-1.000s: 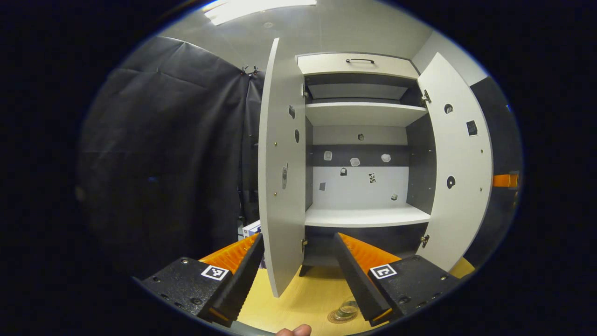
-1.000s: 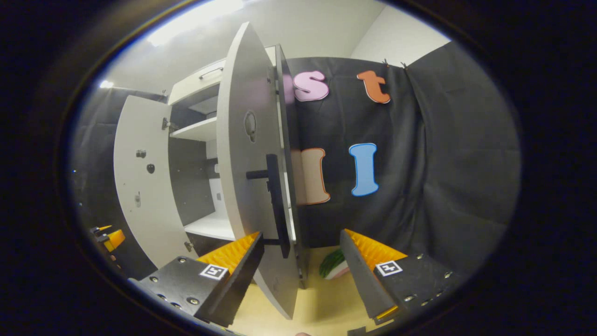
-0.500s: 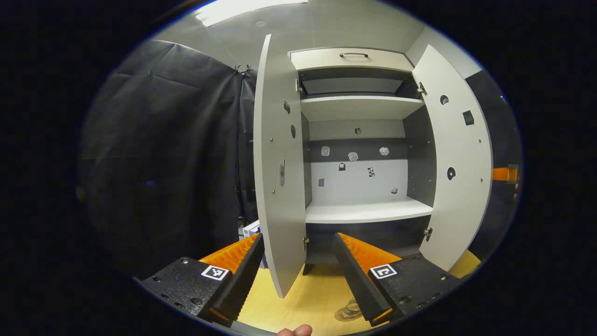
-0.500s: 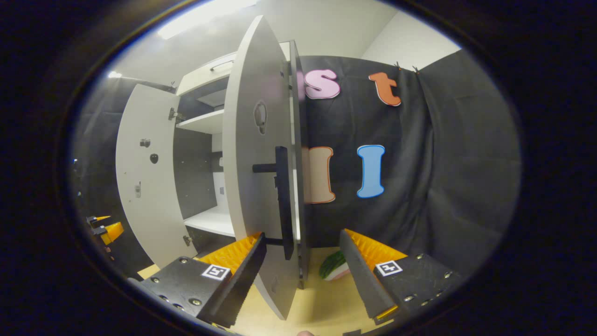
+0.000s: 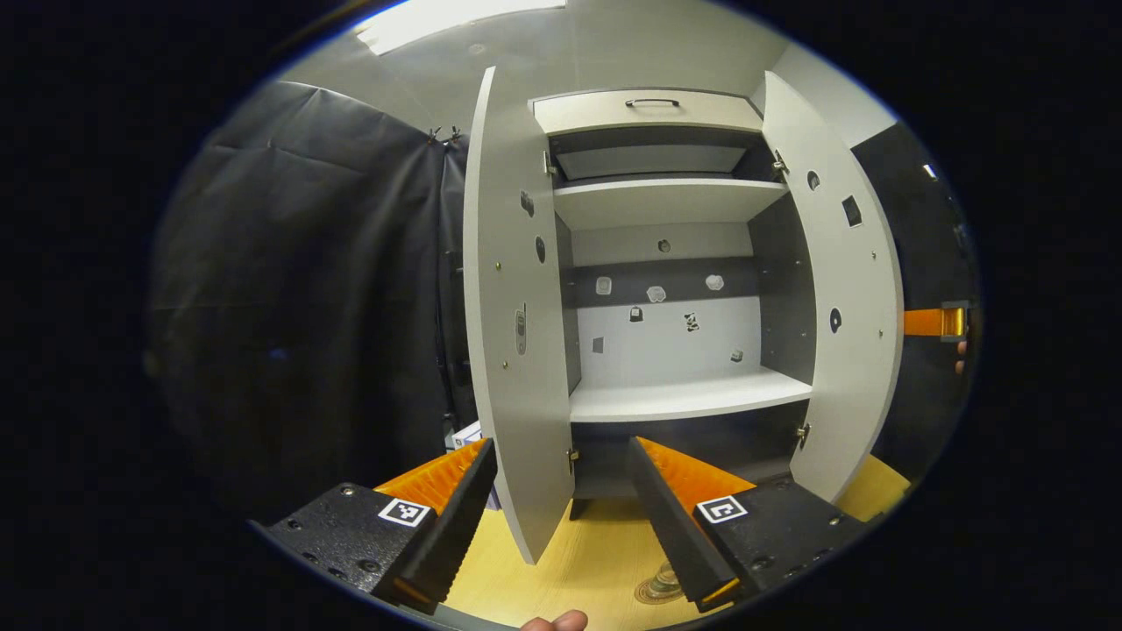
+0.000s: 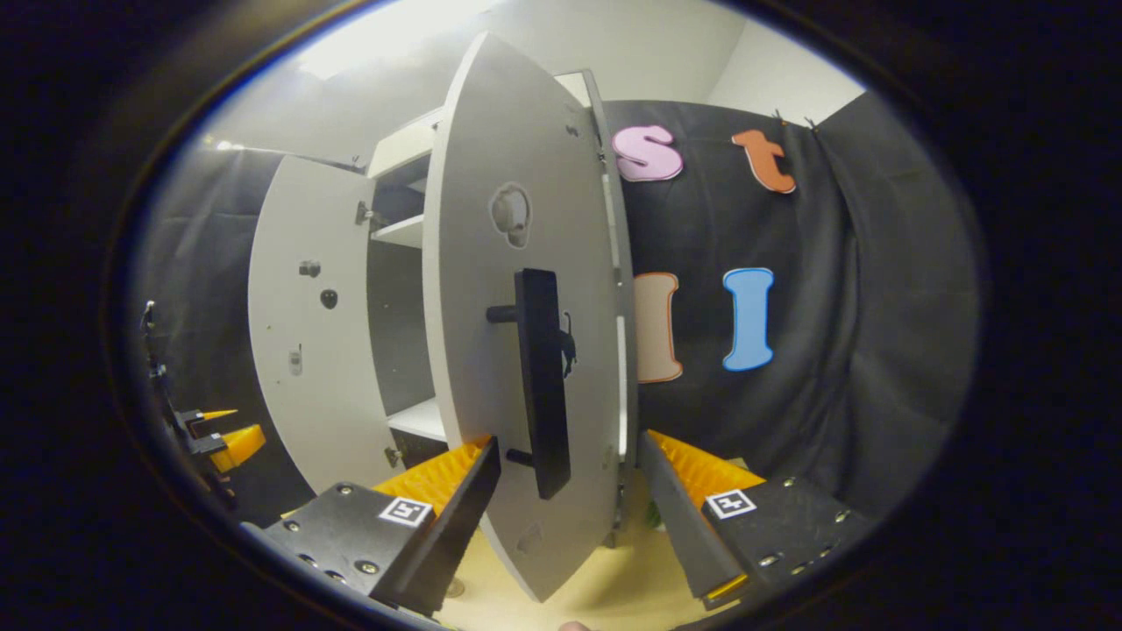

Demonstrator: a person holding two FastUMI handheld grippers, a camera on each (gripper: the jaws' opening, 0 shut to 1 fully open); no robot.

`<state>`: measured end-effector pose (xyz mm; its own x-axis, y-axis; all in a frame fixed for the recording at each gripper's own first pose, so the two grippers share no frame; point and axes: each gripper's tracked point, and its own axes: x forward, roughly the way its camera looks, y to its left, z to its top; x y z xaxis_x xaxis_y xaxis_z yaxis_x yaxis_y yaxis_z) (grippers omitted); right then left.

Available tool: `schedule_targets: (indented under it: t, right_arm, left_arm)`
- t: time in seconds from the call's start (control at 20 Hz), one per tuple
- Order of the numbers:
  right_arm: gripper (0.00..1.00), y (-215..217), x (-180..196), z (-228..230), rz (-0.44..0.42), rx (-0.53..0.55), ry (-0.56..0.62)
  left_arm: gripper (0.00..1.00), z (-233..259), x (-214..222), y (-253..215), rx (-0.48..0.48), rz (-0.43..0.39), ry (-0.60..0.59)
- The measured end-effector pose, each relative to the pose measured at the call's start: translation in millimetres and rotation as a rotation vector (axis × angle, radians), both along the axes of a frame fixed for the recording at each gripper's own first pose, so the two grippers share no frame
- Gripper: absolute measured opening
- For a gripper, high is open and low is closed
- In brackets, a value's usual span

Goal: Grasp the bottle in the cabinet with the left hand and place it on the coaster, then close the right door with the right hand and the left door with the left hand.

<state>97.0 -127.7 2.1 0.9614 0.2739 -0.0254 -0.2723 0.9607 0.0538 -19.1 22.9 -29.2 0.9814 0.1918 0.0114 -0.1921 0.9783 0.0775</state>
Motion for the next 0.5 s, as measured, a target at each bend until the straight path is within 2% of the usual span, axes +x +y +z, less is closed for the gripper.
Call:
schedule_targets:
  t: [0.5]
  right_arm:
    - [0.98, 28.8, 19.1, -3.5, 0.042, 0.01, 0.005]
  left_arm:
    - [0.95, 4.1, 10.0, 4.8, -0.01, -0.001, -0.009]
